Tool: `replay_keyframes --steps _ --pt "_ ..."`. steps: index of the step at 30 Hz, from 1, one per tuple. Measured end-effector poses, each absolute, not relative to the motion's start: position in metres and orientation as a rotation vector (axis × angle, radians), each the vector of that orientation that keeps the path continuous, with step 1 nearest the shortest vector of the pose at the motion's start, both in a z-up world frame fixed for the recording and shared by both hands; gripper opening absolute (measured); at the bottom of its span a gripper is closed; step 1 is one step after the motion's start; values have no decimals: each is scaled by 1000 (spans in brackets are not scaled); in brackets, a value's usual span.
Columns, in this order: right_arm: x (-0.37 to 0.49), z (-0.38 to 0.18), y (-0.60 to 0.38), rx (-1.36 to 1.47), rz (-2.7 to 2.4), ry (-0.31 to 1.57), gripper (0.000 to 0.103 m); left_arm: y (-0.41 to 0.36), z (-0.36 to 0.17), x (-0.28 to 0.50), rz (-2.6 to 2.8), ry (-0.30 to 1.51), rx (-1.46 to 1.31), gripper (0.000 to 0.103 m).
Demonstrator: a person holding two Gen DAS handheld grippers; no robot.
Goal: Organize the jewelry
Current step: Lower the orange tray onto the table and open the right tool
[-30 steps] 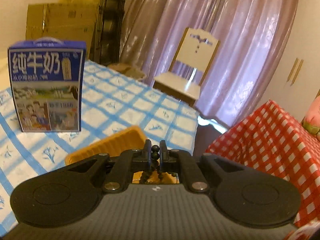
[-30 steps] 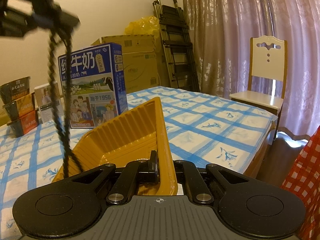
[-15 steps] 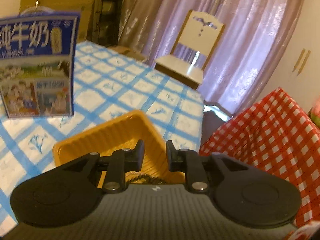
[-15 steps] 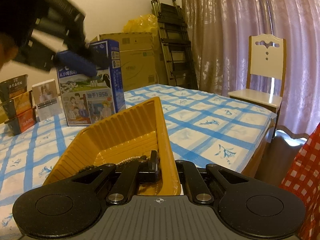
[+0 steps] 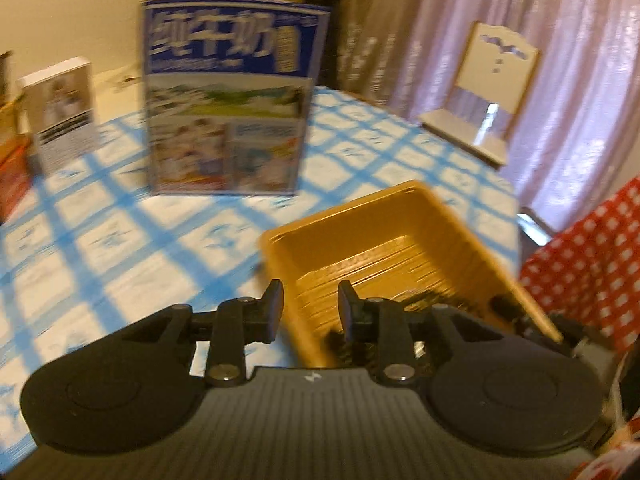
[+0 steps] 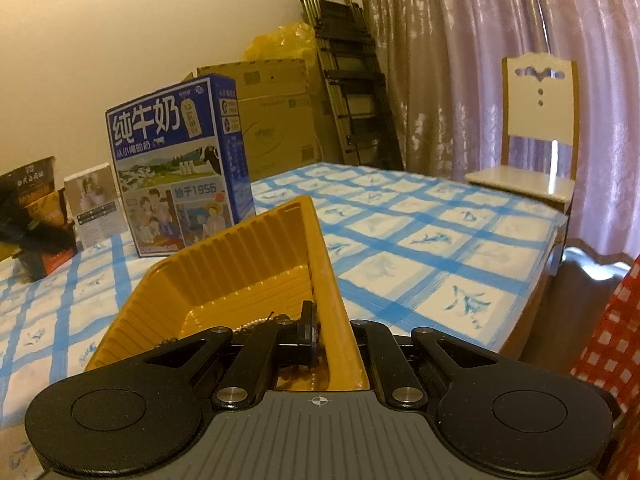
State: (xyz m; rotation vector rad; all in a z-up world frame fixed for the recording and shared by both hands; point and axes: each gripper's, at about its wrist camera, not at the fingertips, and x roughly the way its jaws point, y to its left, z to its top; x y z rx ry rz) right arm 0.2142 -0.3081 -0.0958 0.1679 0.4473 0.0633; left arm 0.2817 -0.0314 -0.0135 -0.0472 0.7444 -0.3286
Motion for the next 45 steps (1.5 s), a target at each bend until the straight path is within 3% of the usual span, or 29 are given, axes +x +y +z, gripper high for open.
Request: replay_keyframes --steps 9,13,15,17,19,26,34,45 --pt "231 -119 -326 262 82 517 6 14 -38 250 -213 796 -113 34" --pt "237 -122 -335 277 109 561 7 21 -40 234 -189 800 -118 46" --pt "237 -120 -336 268 119 574 18 23 -39 226 -180 796 -118 52" --pt "234 -115 -339 260 122 550 67 25 -38 217 -174 793 -128 58" --pt "227 -107 -345 272 106 495 75 26 -37 208 -166 792 -131 59" --pt "205 -63 -345 311 63 532 75 25 -27 168 -117 770 -93 69" --pt "146 -15 -271 280 240 585 78 31 5 108 -75 708 -103 82" --pt "70 -1 -202 176 396 714 78 42 31 16 10 682 -135 83"
